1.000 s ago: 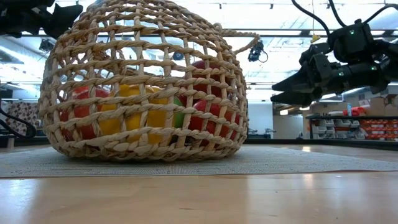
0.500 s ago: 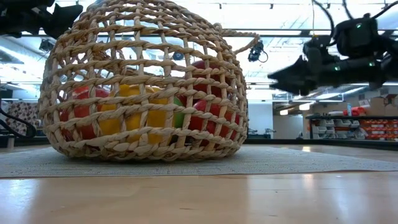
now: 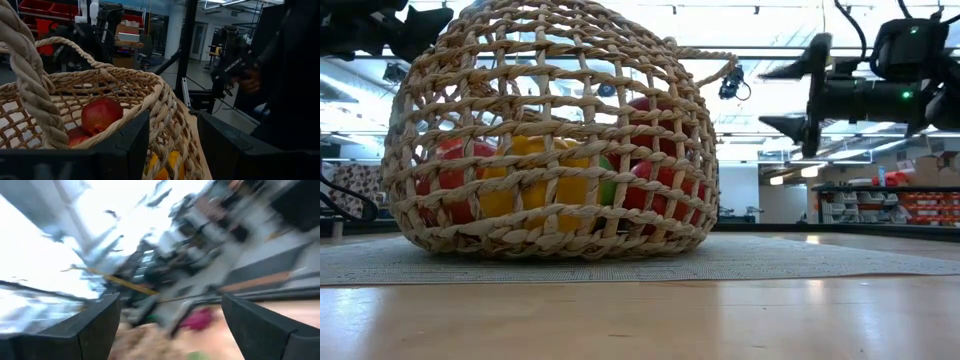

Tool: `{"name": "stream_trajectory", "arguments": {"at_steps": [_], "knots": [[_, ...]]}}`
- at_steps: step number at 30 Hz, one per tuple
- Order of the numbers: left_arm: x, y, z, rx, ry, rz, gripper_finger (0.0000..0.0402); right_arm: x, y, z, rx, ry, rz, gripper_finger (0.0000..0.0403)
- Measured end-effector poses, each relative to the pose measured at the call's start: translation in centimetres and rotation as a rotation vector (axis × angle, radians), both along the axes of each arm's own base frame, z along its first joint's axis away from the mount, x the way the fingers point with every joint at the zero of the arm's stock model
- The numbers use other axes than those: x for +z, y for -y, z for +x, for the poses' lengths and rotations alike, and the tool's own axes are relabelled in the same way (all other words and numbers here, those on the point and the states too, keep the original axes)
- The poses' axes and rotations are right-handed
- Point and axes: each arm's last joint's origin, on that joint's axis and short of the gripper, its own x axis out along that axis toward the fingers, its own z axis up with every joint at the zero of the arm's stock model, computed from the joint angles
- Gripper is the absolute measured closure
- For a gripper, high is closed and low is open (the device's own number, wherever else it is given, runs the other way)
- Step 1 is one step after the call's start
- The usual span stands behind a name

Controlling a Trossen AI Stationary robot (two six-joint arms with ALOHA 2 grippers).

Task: Build produce basket
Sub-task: Put the green cucumber into the brown woven basket

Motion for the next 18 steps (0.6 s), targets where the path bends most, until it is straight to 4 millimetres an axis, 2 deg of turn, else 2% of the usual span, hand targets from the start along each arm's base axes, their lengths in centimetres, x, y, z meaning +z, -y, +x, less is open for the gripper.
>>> {"name": "stream_trajectory", "arguments": {"at_steps": [4,6,9,12,15,18], "knots": [[0.0,0.0,0.0,0.0,0.0,0.0,0.023,1.0,0.1,-0.4,0.174,0.138,0.033,0.0055],[0.0,0.0,0.0,0.0,0.0,0.001,0.023,1.6,0.1,-0.8,0.201,0.218,0.067,0.0055],[0.0,0.0,0.0,0.0,0.0,0.0,0.023,2.5,0.0,-1.3,0.191,0.25,0.003,0.0055],[0.0,0.0,0.0,0.0,0.0,0.001,0.023,3.0,0.1,-0.8,0.216,0.161,-0.027,0.0055],[0.0,0.0,0.0,0.0,0.0,0.0,0.023,3.6,0.7,0.3,0.24,0.026,0.042,0.0055],[0.0,0.0,0.0,0.0,0.0,0.0,0.023,6.0,1.9,1.7,0.281,-0.15,0.068,0.0055]]}}
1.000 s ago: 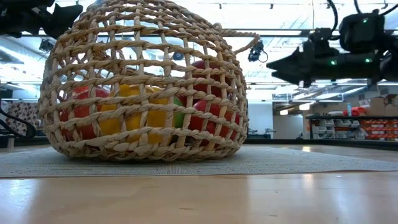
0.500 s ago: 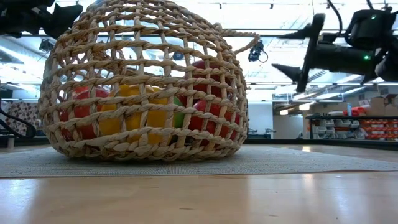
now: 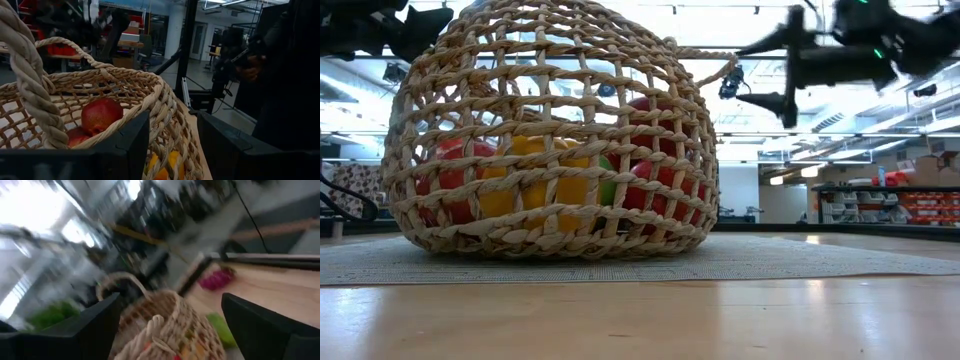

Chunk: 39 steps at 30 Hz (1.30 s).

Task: Build produce basket
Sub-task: Put the green cucumber into the brown woven basket

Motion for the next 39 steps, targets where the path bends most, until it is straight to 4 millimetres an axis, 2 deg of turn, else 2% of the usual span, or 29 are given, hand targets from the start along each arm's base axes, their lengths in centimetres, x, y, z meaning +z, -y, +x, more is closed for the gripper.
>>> {"name": "stream_trajectory", "arguments": {"at_steps": [4,8,13,17,23,26,29,33,39], "knots": [[0.0,0.0,0.0,0.0,0.0,0.0,0.023,3.9,2.2,1.6,-0.001,-0.255,0.006,0.0055],[0.0,0.0,0.0,0.0,0.0,0.0,0.023,6.7,5.7,3.5,0.013,-0.353,-0.04,0.0055],[0.0,0.0,0.0,0.0,0.0,0.0,0.023,6.9,10.3,7.8,0.165,-0.381,0.018,0.0055],[0.0,0.0,0.0,0.0,0.0,0.0,0.023,8.0,13.2,11.3,0.224,-0.376,0.002,0.0055],[0.0,0.0,0.0,0.0,0.0,0.0,0.023,8.8,15.9,15.7,0.272,-0.45,-0.04,0.0055],[0.0,0.0,0.0,0.0,0.0,0.0,0.023,8.3,16.8,17.3,0.3,-0.499,-0.058,0.0055],[0.0,0.0,0.0,0.0,0.0,0.0,0.023,7.0,17.6,18.8,0.319,-0.526,-0.062,0.0055],[0.0,0.0,0.0,0.0,0.0,0.0,0.023,4.1,18.4,20.4,0.353,-0.561,-0.029,0.0055],[0.0,0.0,0.0,0.0,0.0,0.0,0.023,0.0,17.6,22.7,0.368,-0.676,-0.077,0.0055]]}}
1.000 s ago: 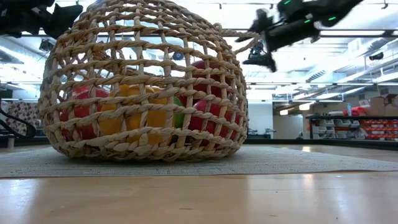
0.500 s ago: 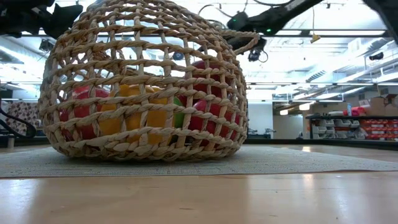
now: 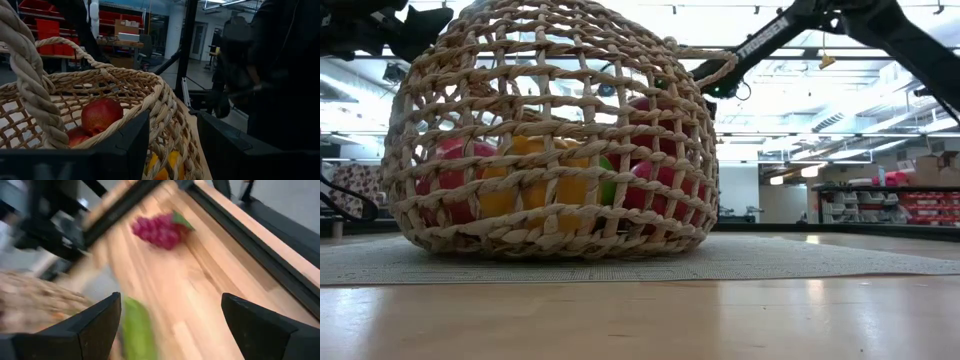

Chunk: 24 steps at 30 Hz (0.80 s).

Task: Build produce basket
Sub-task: Put the green cucumber into the brown woven basket

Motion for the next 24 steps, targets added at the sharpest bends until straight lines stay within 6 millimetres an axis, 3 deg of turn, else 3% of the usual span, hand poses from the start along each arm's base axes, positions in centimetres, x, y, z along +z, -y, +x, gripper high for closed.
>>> {"name": "stream_trajectory", "arguments": {"at_steps": [8,15,24], "knots": [[0.0,0.0,0.0,0.0,0.0,0.0,0.023,-3.5,-1.9,2.4,-0.004,-0.137,-0.157,0.0055],[0.0,0.0,0.0,0.0,0.001,0.0,0.023,-5.6,-2.0,3.2,-0.064,-0.264,-0.354,0.0055],[0.0,0.0,0.0,0.0,0.0,0.0,0.023,-7.9,-4.6,5.0,0.154,-0.226,-0.325,0.0054]]}}
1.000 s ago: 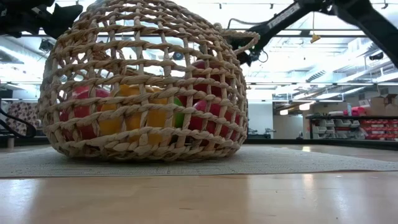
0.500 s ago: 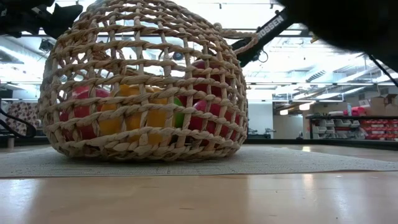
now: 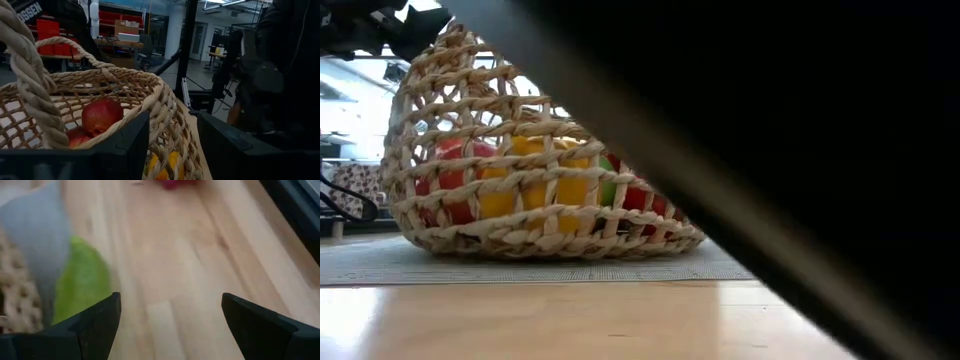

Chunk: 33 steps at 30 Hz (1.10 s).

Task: Build produce basket
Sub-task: Put the green cucumber into the brown woven basket

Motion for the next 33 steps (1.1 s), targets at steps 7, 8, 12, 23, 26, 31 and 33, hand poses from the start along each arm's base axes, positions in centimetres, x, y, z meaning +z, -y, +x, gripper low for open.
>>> {"name": "stream_trajectory", "arguments": {"at_steps": [7,8,12,23,26,31,33], "knots": [[0.0,0.0,0.0,0.0,0.0,-0.001,0.023,0.7,-2.2,1.1,0.119,0.019,-0.101,0.0038],[0.0,0.0,0.0,0.0,0.001,-0.001,0.023,0.7,-2.3,1.1,0.125,0.014,-0.104,0.0033],[0.0,0.0,0.0,0.0,0.0,-0.001,0.023,0.4,-2.3,0.8,0.121,-0.022,-0.083,0.0013],[0.0,0.0,0.0,0.0,0.0,0.0,0.023,2.9,-2.5,0.8,0.1,-0.014,-0.096,0.001],[0.0,0.0,0.0,0.0,0.001,-0.001,0.023,4.2,-2.7,1.2,0.105,-0.008,-0.097,0.001],[0.0,0.0,0.0,-0.001,0.001,-0.001,0.023,5.5,-4.1,2.0,0.163,0.016,-0.071,0.001],[0.0,0.0,0.0,-0.002,0.001,0.0,0.023,5.2,-4.8,2.3,0.161,0.007,-0.071,0.0011]]}}
